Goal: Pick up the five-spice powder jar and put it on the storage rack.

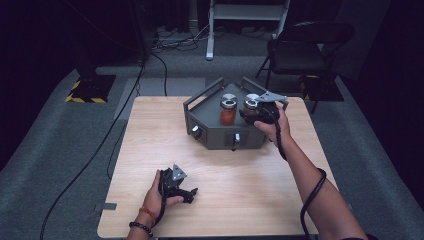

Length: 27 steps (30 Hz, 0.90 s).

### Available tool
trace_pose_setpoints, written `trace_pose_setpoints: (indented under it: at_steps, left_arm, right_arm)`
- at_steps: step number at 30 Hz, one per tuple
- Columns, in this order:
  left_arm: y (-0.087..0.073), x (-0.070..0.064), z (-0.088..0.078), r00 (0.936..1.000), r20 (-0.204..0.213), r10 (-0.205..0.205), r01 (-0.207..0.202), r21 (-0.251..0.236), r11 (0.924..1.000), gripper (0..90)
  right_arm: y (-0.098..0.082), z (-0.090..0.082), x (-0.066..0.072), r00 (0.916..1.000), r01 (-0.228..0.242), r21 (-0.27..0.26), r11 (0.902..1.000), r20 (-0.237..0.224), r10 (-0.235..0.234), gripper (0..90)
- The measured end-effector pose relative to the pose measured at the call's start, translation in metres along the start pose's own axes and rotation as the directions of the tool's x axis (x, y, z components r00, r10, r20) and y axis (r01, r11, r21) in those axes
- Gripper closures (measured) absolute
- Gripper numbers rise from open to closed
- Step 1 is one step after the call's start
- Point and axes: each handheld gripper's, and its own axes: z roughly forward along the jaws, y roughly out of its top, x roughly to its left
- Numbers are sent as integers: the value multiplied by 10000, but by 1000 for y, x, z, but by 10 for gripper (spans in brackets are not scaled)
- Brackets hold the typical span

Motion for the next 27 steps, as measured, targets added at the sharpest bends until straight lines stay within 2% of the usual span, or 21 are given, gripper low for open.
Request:
trace_pose_setpoints:
  at_steps: [6, 11, 13, 15, 18, 21, 27]
  left_arm:
    - [0, 0, 0, 10000, 1, -3, 3, -2, 10000, 3]
    - [0, 0, 0, 10000, 3, -21, 21, 21, 10000, 3]
    - [0, 0, 0, 10000, 2, -25, 25, 20, 10000, 3]
    - [0, 0, 0, 10000, 3, -22, 22, 21, 10000, 3]
    - [0, 0, 0, 10000, 4, -27, 27, 21, 10000, 3]
    - [0, 0, 0, 10000, 3, -25, 25, 20, 10000, 3]
    - [0, 0, 0, 10000, 3, -26, 26, 21, 10000, 3]
  right_arm:
    - [-3, 2, -3, 9996, -285, -61, 9996, -7, 285, 299]
    - [-5, 1, -4, 9997, -254, -98, 9996, -43, 253, 296]
    - [-4, 2, -6, 9996, -253, -74, 9997, -156, 252, 261]
    - [-3, 2, -3, 9999, -91, -23, 10000, -57, 91, 212]
    - [-1, 1, -3, 9996, 201, 130, 9997, -189, -199, 138]
    - [0, -1, 1, 9985, 541, 237, 9983, -48, -540, 74]
    - [0, -6, 6, 9969, 723, 90, 9973, 314, -725, 43]
